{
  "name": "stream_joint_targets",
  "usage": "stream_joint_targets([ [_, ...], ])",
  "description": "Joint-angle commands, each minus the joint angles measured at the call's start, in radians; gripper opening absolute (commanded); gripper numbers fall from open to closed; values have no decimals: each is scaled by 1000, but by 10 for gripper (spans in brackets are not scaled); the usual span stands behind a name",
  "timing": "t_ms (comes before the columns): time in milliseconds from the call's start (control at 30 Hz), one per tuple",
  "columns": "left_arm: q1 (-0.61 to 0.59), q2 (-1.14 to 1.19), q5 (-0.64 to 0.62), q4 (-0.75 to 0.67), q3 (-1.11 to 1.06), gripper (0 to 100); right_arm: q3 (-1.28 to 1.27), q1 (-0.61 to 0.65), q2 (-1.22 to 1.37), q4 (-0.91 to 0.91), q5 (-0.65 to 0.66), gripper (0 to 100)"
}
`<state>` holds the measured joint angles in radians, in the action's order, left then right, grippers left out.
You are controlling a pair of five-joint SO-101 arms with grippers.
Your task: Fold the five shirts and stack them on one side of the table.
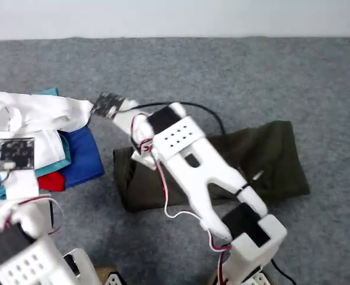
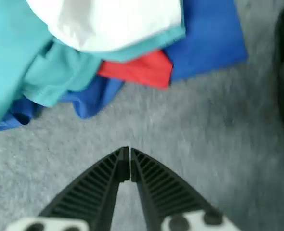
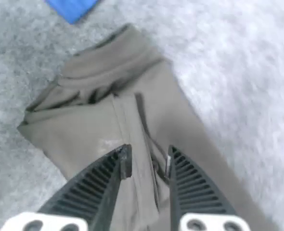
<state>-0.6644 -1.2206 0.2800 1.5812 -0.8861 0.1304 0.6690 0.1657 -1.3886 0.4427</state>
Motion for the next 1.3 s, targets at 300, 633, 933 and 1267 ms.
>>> stream_joint_targets([
  [300, 172, -313, -238, -339, -358, 15, 46, -289, -87, -196, -124, 121],
  [633, 282, -614, -359, -439, -728, 14, 46, -507, -85, -194, -124, 127],
  [933, 284, -598, -413, -509, -797, 14, -91, -648, -84, -147, -124, 336],
  [1267, 359, -598, -445, -382, -796, 14, -252, -822, -84, 67, -117, 344],
])
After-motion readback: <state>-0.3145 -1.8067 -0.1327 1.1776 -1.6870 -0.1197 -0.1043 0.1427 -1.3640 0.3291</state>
